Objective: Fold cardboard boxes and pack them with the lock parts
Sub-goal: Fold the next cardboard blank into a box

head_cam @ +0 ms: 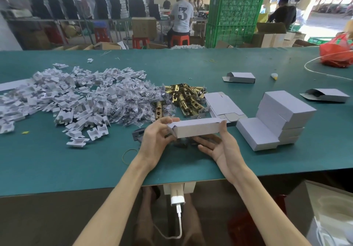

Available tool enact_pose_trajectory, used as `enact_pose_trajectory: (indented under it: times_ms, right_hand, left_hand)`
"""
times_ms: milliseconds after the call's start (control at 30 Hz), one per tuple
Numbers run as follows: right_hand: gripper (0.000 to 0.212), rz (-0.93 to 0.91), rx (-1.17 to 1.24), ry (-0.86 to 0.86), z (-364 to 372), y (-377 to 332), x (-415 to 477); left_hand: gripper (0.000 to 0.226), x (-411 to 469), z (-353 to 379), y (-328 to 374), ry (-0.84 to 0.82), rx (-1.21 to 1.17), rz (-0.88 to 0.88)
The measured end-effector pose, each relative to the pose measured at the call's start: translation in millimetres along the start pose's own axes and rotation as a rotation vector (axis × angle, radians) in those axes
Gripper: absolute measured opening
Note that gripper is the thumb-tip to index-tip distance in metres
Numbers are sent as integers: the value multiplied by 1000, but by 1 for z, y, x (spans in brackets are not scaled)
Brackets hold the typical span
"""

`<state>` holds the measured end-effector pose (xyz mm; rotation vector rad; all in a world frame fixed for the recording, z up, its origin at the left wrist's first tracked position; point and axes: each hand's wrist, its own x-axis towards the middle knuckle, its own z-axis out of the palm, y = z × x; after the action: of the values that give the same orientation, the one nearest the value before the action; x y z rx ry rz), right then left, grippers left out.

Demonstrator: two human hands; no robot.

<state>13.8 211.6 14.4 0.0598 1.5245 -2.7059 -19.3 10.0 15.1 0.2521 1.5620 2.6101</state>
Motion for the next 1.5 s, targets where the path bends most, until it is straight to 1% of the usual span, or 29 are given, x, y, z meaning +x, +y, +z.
enact_pose_trajectory:
  times_ms: [67,100,133,200,333,433,567,800,933,1067,1167,1233,1367,1500]
  right_hand:
    - [50,5,-40,11,2,1,0]
    - [51,8,-59,21,3,2,1]
    - [51,10,-71,26,4,2,1]
    - [44,14,-66,15,3,2,1]
    - [30,25,-39,-37,-2,2,1]
    - [23,7,-46,-38,-1,4,1]
    - [27,0,-17,-30,1,3,1]
    - [21,-14,-54,-26,-1,4,1]
    - [23,-32,-70,-64,-3,6,1]
    - [21,-47,-111,-85,-4,8,1]
    - [18,-55,-121,-104,-5,8,1]
    - [22,-66,-147,-114,-5,9,2]
    - [26,-81,-199,-127,-5,11,2]
    - [28,-81,-217,-121,-5,12,2]
  left_hand:
    - [29,0,0,1,10,31,-2]
    - [31,0,0,1,28,43,2]
    - [27,1,-1,1,52,40,10]
    - [18,3,-2,-1,92,7,12]
    - [37,5,-3,-4,94,58,-33]
    - [39,5,-2,-6,52,113,-68]
    - [36,5,-2,-9,25,117,-79]
    - [32,6,-6,-10,28,117,-60]
    - [40,6,-4,-8,33,98,-52]
    - [32,9,-7,-10,67,102,-46]
    - [39,10,-8,-12,73,98,-52]
    - [40,10,-7,-11,77,91,-57]
    - [36,10,-7,-11,83,59,-54]
    - [39,10,-7,-12,65,94,-49]
